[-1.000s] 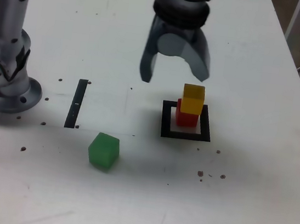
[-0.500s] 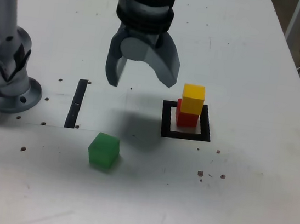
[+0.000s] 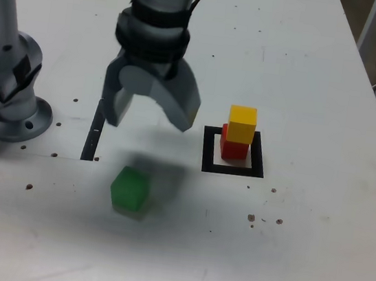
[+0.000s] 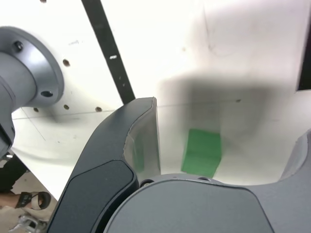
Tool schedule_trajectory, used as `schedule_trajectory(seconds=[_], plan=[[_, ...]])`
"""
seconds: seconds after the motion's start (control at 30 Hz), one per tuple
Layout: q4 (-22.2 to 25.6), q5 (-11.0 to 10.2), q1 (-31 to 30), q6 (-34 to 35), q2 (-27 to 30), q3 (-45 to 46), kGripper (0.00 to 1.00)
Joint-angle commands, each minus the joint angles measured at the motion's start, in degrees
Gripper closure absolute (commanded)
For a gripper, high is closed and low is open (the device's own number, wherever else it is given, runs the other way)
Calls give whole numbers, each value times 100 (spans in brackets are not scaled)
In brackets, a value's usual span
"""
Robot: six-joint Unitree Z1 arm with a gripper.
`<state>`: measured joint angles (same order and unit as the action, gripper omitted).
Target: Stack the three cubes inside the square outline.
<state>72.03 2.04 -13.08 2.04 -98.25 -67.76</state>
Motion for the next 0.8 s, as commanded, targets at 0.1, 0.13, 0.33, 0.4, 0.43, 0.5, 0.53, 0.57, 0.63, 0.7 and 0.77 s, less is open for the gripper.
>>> schedule_trajectory(seconds=[0.1,0.13,0.33,0.4,0.43,0.5,0.53,0.57,0.63,0.7,0.77], plan=[[-147,112,-409,241,37,135,1],[-178,136,-488,291,34,158,1],[-320,255,-913,571,16,251,1],[-379,292,-1061,679,5,274,1],[-406,308,-1123,726,-1,282,1],[-460,338,-1243,815,-16,293,1],[-485,349,-1298,859,-25,298,1],[-512,362,-1349,897,-36,305,1],[-578,397,-1427,948,-68,329,1],[-638,425,-1479,977,-110,351,1],[-698,452,-1514,983,-160,366,1]])
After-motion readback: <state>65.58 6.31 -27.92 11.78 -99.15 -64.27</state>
